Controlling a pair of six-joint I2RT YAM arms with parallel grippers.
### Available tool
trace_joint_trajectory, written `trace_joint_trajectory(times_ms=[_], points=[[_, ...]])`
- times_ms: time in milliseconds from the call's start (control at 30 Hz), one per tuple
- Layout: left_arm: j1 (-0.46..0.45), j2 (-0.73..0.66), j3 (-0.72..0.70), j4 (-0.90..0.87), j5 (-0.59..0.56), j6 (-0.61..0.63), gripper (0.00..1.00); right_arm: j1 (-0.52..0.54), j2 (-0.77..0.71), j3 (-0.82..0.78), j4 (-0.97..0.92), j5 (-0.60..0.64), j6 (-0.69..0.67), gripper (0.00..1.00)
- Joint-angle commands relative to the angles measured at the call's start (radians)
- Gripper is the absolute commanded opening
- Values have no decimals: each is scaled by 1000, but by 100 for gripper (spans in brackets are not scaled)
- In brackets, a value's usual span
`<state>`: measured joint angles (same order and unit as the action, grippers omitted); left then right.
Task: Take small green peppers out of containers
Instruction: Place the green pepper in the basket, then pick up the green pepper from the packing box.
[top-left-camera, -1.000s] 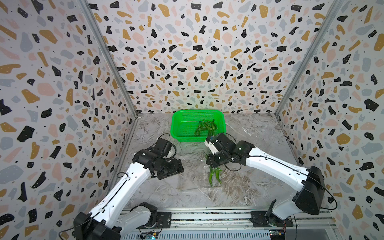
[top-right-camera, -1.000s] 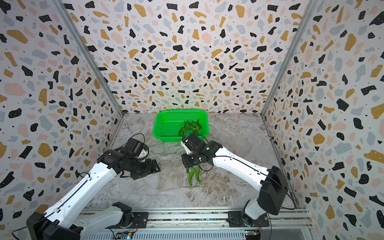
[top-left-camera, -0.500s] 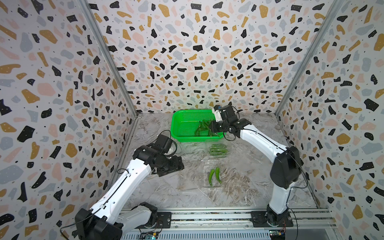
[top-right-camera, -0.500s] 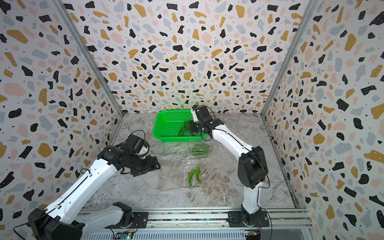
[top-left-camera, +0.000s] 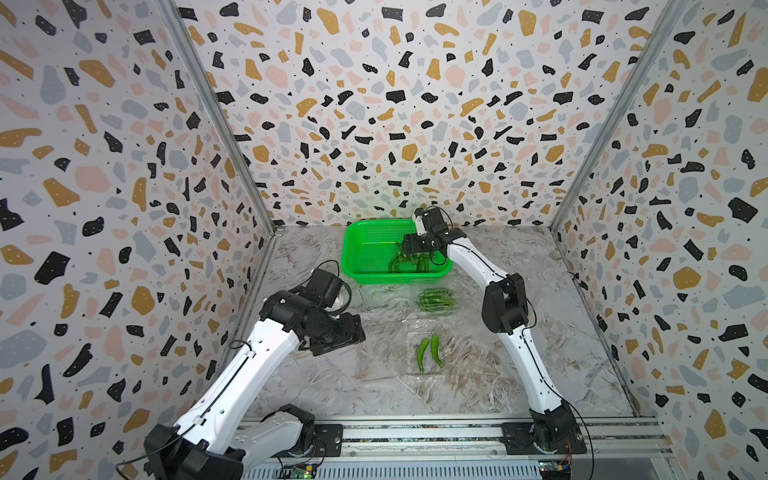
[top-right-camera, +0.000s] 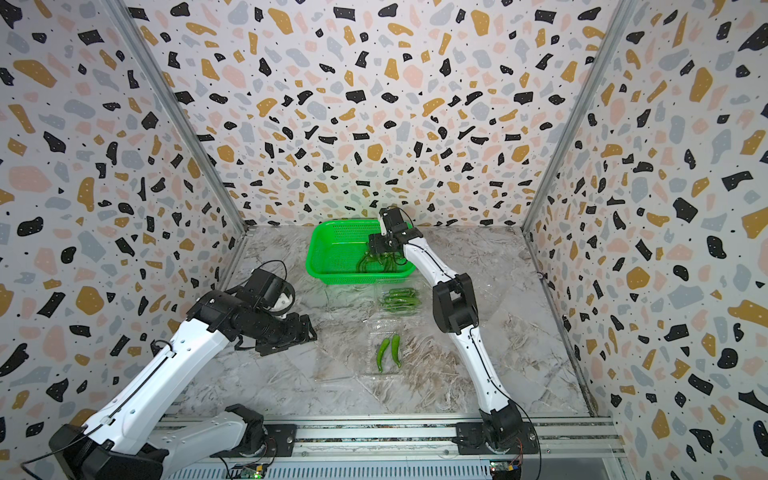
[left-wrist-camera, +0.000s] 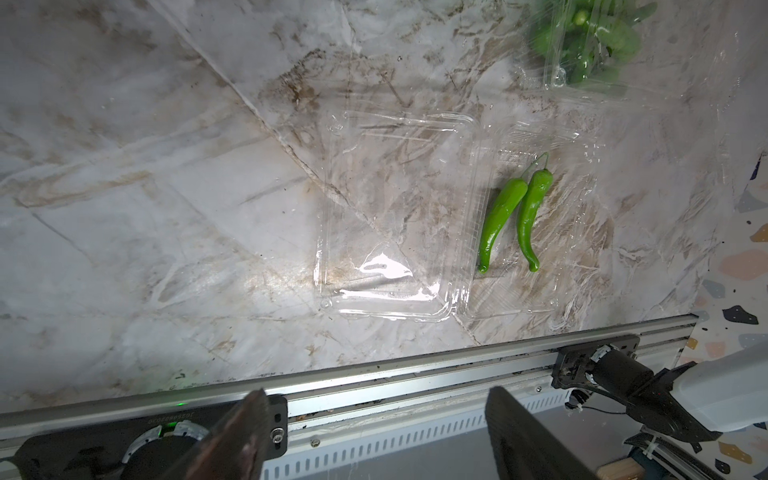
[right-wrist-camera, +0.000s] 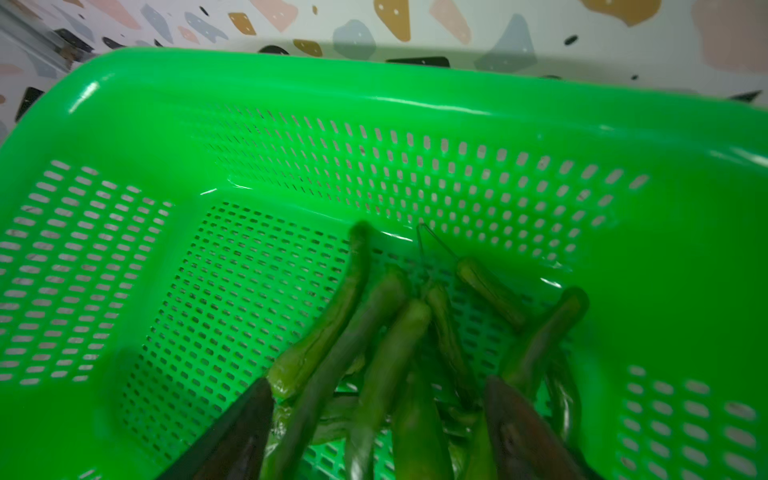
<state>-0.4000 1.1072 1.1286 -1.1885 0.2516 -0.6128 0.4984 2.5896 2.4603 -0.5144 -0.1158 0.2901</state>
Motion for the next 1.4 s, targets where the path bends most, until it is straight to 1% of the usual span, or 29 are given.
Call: trace_joint_trajectory(times_ms=[0, 100, 167, 267, 367, 500, 567, 600, 700, 767, 867, 967, 1133, 1233, 1300, 1367], points=[[4, -10, 28, -19, -17, 16, 83, -3, -210, -33, -29, 46, -6, 85], [4, 3, 40, -5, -17, 22, 83, -7, -326, -45, -107, 47, 1, 86], [4, 12, 50, 8, -17, 26, 83, -8, -402, -43, -201, 29, 21, 86], [4, 27, 57, 32, -17, 27, 83, 1, -529, -98, -335, -28, 71, 85], [4, 38, 54, 60, -9, 28, 83, 48, -657, -229, -443, -33, 118, 84], [4, 48, 43, 92, -3, 25, 83, 161, -804, -469, -545, 9, 192, 84], [4, 48, 35, 103, -2, 25, 83, 229, -877, -612, -542, 37, 250, 84], [4, 47, 29, 108, 0, 25, 83, 260, -918, -712, -518, 39, 286, 84], [4, 41, 6, 121, 8, 23, 83, 321, -1022, -982, -396, 9, 388, 83], [4, 33, -8, 128, 14, 20, 83, 343, -1059, -1118, -333, 3, 437, 83], [4, 21, -28, 131, 17, 15, 83, 353, -1067, -1237, -266, -5, 464, 83], [4, 8, -45, 129, 19, 14, 83, 352, -1034, -1286, -229, -6, 456, 83], [4, -11, -58, 119, 14, 14, 83, 354, -958, -1280, -204, -11, 425, 83], [4, -22, -59, 109, 12, 14, 83, 358, -937, -1222, -298, 43, 425, 83], [4, -31, -63, 105, 12, 14, 83, 359, -952, -1181, -370, 83, 432, 82], [4, -38, -69, 105, 11, 11, 83, 364, -978, -1138, -412, 97, 437, 82]])
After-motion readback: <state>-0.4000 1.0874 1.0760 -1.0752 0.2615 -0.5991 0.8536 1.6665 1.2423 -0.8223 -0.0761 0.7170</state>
